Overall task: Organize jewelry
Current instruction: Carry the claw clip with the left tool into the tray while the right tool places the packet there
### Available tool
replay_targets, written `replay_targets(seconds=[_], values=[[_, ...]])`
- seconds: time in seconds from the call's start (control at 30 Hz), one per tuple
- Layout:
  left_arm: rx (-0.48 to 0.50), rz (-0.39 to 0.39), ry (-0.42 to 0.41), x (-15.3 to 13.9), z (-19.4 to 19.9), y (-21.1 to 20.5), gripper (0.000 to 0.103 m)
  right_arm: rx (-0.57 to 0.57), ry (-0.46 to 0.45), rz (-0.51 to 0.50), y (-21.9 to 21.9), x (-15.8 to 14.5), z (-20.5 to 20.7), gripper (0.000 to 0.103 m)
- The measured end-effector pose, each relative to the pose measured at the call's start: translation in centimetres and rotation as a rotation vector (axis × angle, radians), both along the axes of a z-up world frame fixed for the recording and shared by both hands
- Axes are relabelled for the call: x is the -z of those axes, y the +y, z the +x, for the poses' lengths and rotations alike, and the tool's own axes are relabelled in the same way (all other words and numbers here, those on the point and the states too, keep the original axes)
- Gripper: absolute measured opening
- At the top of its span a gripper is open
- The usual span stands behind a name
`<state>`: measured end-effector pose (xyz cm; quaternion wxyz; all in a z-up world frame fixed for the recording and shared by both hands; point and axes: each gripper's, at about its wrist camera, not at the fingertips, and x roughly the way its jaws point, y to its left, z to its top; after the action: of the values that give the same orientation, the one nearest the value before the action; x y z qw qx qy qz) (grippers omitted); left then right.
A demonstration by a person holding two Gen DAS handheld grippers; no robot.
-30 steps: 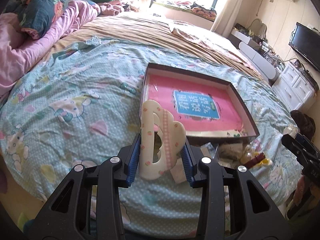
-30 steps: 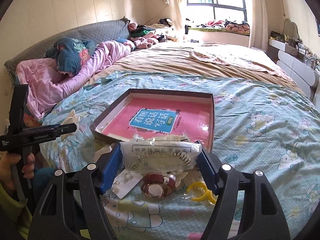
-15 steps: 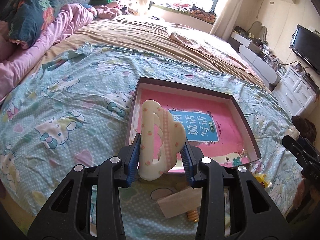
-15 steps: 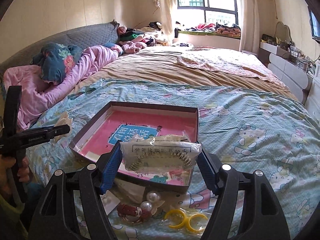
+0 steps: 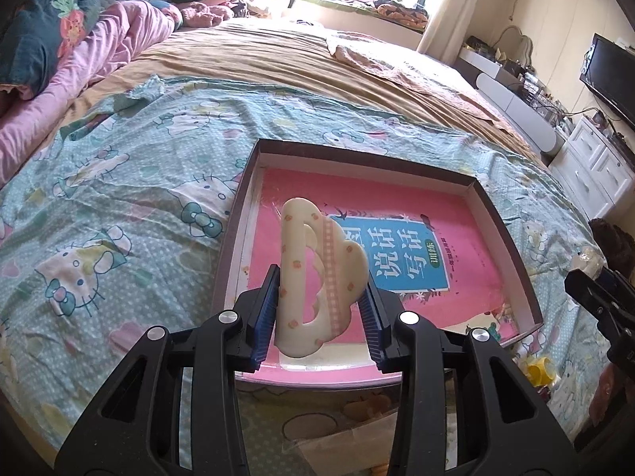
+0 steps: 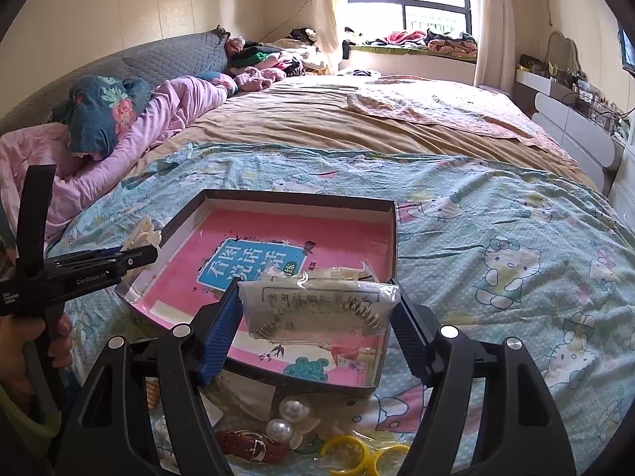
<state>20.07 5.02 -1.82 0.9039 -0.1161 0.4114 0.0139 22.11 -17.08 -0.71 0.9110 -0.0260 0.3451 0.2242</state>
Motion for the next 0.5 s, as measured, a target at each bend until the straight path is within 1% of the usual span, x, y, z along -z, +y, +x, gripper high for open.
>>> replay_targets(seconds=[0.2, 0.37, 0.5], values=[[0.026, 0.009, 0.027, 1.4, 0.7, -0.5, 0.03, -0.013, 0.049, -0.012, 0.8, 1.4, 1.3, 0.07], [0.045, 0.033, 0.035, 1.8, 0.9, -0.7, 0.03, -0.029, 0.101, -0.04, 1.5, 3.1, 2.5, 0.07], [0.051, 0.031, 0.041, 2.1, 1.1, -0.6, 0.03, -0.029, 0.142, -0.046, 1.8, 4.1, 3.3, 0.07]])
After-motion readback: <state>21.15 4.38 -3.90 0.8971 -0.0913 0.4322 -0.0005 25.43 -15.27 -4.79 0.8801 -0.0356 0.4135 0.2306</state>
